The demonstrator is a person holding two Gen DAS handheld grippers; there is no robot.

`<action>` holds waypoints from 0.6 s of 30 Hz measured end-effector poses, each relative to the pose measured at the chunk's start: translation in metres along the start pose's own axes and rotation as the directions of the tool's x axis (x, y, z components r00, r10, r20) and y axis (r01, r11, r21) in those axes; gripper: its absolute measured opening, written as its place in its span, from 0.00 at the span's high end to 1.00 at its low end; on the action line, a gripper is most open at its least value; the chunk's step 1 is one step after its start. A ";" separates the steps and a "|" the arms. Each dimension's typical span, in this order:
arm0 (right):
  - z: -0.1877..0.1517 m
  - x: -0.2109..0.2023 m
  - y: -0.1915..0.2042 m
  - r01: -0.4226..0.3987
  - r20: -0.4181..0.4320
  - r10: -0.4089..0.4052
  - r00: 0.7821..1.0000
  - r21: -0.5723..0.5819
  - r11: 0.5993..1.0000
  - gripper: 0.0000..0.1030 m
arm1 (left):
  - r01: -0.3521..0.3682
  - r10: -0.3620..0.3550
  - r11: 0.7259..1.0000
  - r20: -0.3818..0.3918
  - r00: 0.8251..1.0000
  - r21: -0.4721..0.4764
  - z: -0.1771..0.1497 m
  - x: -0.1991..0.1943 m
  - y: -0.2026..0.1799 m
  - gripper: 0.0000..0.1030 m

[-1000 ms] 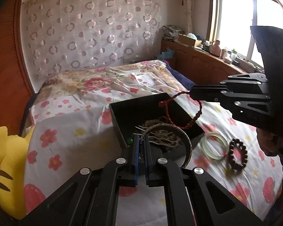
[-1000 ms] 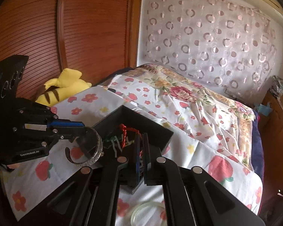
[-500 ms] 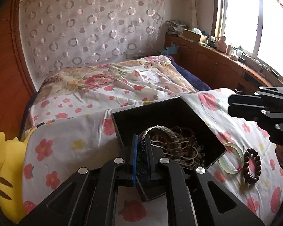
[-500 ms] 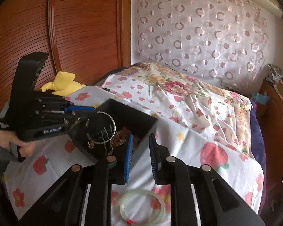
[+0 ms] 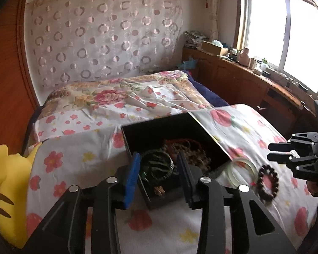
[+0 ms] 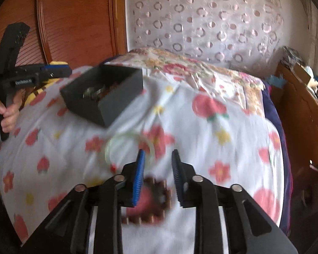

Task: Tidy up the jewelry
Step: 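Reach the right gripper to the dark wooden bead bracelet and grasp it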

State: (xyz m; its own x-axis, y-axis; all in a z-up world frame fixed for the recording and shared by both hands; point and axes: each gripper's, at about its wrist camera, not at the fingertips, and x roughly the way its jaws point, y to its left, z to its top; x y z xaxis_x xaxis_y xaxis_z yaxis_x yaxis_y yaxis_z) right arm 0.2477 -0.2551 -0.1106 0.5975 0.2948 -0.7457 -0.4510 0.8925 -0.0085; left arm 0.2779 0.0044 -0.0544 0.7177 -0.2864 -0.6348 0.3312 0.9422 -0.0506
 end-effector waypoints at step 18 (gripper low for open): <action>-0.034 0.013 0.000 0.014 -0.078 -0.014 0.997 -0.001 1.000 0.86 | 0.077 -0.072 0.994 -0.074 0.995 0.072 -0.040 0.003 -0.064 0.47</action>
State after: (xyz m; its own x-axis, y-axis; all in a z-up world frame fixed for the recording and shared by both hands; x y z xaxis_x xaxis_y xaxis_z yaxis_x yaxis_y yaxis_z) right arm 0.2330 -0.2631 -0.1426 0.5505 0.2545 -0.7951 -0.4433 0.8962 -0.0201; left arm 0.2336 -0.0499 -0.0839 0.6446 -0.3398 -0.6848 0.4291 0.9022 -0.0437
